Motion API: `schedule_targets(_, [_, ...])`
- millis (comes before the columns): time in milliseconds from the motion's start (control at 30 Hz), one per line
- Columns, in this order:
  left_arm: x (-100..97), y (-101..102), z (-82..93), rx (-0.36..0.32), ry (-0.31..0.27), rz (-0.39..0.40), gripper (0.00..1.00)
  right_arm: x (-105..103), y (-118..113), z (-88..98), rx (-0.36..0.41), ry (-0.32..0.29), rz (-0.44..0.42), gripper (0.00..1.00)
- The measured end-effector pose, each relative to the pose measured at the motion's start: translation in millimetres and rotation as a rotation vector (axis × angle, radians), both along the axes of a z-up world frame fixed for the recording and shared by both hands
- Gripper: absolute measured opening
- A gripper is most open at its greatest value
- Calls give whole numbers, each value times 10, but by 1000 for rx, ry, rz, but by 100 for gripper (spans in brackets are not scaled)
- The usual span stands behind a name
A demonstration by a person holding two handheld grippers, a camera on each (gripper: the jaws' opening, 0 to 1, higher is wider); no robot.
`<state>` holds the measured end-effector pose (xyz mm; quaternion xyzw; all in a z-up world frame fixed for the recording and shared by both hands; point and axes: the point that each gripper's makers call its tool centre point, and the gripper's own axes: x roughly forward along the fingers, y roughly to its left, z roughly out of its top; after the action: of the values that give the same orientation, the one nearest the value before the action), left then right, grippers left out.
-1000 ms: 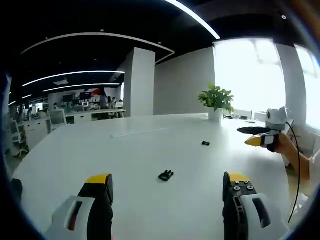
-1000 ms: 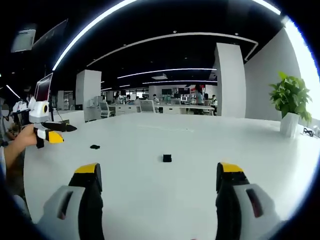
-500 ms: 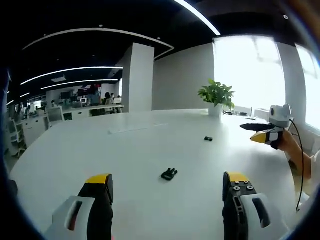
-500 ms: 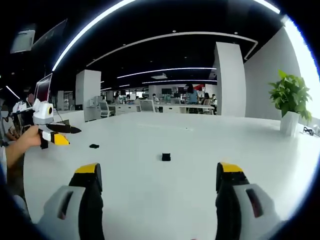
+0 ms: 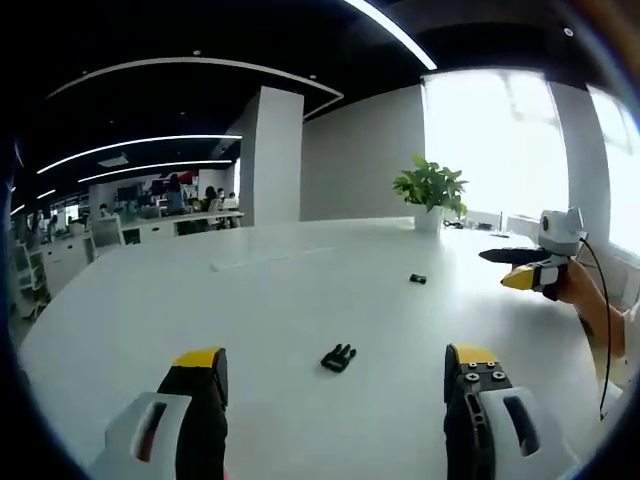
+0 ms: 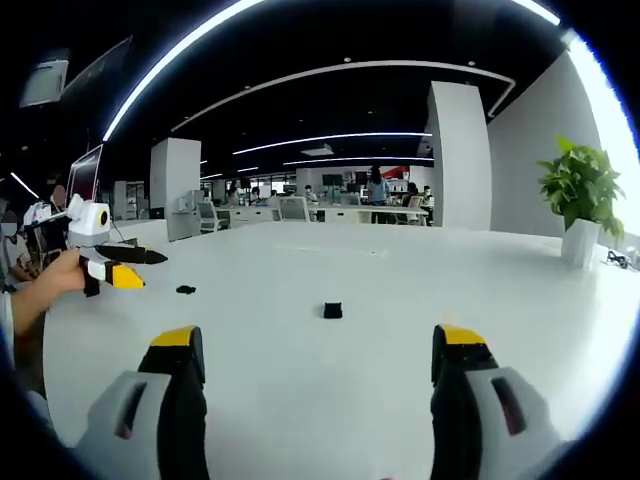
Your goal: Snap the two parts of the plastic buckle together until the buckle closes and remains connected.
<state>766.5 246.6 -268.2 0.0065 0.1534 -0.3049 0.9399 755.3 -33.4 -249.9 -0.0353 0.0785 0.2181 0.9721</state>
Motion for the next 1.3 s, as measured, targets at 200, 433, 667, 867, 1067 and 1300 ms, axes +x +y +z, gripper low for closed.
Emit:
schedule_targets(200, [44,-34,-4,3,6,-8,91,33,1,1,1,-1,-1,94])
schedule_targets(433, [74,-59,-45,20,18,-18,91,86,18,-18,2,4,0,94])
schedule_targets(667, [103,-73,-88,38,34,-36,88,133,29,-38,9,9,5,94])
schedule_targets(867, [139,-81,-129,82,45,-63,88,135,38,-78,8,14,9,94])
schedule_targets(1067, [147,-101,-179,105,55,-102,84,127,48,-70,10,14,10,94])
schedule_targets(1300, [161,-92,-189,110,59,-108,82,113,66,-79,11,17,17,93])
